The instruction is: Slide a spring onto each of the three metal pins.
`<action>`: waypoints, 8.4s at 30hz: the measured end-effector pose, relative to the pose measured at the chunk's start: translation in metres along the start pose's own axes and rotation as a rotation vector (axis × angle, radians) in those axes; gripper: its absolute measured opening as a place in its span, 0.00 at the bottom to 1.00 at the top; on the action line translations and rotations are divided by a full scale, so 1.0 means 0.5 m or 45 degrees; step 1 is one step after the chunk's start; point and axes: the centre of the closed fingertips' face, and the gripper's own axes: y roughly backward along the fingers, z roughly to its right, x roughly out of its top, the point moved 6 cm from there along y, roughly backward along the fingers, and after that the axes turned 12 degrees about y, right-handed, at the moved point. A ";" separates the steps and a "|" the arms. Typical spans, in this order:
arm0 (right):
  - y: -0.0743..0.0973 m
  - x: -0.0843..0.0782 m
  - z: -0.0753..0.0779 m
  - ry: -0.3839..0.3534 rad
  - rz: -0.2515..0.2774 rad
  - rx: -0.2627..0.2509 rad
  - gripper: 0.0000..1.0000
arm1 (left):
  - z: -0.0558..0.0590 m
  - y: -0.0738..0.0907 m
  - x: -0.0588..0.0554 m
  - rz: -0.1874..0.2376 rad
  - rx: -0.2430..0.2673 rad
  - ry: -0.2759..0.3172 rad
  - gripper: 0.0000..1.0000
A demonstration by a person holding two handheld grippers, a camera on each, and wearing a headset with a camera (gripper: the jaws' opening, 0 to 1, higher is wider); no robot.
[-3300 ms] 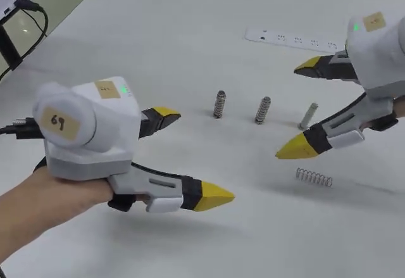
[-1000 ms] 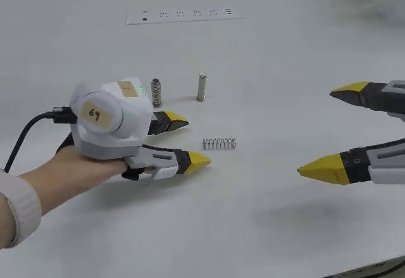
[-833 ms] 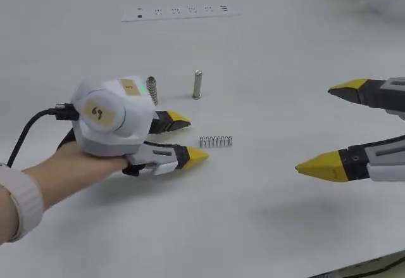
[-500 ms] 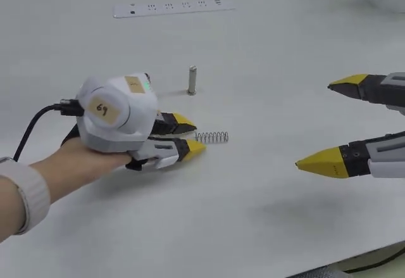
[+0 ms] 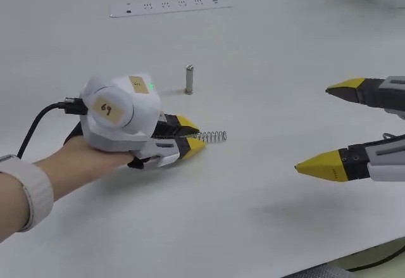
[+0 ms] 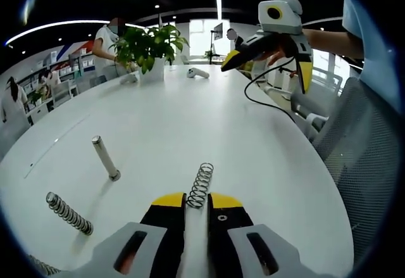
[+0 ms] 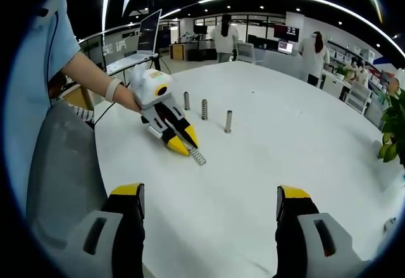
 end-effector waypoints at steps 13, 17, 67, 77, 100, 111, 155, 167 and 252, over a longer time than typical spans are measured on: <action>-0.008 0.003 0.000 0.010 0.000 0.015 0.83 | 0.000 0.007 -0.005 -0.021 -0.002 -0.017 0.03; -0.015 0.005 -0.005 0.013 0.004 0.030 0.82 | 0.002 0.010 -0.007 -0.023 -0.009 -0.010 0.03; -0.113 0.114 -0.080 0.264 0.061 0.294 0.74 | 0.107 0.200 0.007 0.095 0.045 0.043 0.03; -0.144 0.151 -0.114 0.372 0.075 0.386 0.63 | 0.115 0.220 0.007 0.098 0.060 0.031 0.03; -0.190 0.181 -0.153 0.545 0.070 0.578 0.24 | 0.119 0.239 0.010 0.112 0.082 0.032 0.03; -0.200 0.177 -0.160 0.567 0.058 0.620 0.12 | 0.120 0.241 0.010 0.117 0.083 0.036 0.02; -0.189 0.242 -0.185 0.701 -0.044 0.734 0.08 | 0.123 0.227 -0.006 0.066 0.060 0.029 0.02; -0.194 0.245 -0.187 0.712 -0.055 0.748 0.08 | 0.124 0.221 -0.012 0.051 0.052 0.033 0.02; -0.234 0.230 -0.194 0.942 -0.250 0.862 0.08 | 0.129 0.225 -0.023 0.166 0.110 0.185 0.16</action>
